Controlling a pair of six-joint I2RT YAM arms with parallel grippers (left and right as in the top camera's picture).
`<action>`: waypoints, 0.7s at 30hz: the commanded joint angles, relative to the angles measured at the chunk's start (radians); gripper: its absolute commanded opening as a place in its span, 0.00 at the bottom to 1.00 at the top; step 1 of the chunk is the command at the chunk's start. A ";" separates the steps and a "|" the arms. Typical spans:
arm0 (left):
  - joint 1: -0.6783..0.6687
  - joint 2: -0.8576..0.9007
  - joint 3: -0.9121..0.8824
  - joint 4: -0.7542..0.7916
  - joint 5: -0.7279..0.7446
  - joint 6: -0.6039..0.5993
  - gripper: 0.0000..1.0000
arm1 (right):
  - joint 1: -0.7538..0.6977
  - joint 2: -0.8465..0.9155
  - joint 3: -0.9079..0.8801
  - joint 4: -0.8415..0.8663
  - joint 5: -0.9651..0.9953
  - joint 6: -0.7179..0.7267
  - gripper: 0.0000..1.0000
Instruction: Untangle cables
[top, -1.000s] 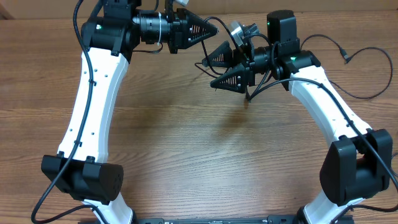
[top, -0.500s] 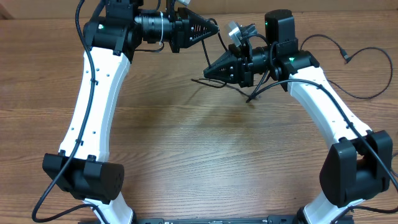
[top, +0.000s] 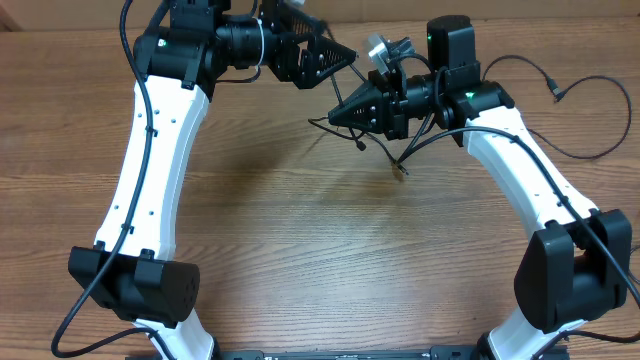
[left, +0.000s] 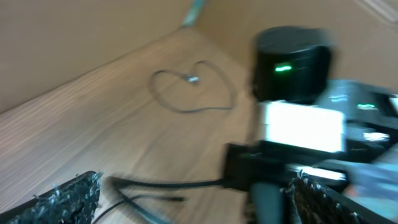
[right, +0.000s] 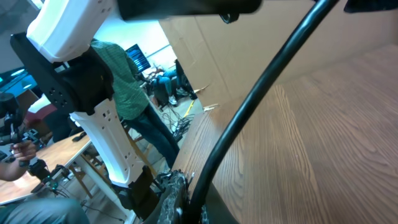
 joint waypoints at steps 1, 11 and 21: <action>0.005 0.004 0.018 -0.021 -0.227 -0.003 1.00 | -0.031 -0.027 0.016 -0.005 0.021 0.006 0.04; 0.005 0.004 0.018 -0.072 -0.499 -0.005 1.00 | -0.116 -0.027 0.016 -0.066 0.297 0.109 0.04; 0.005 0.004 0.018 -0.184 -0.613 -0.004 1.00 | -0.291 -0.030 0.016 -0.066 0.851 0.452 0.04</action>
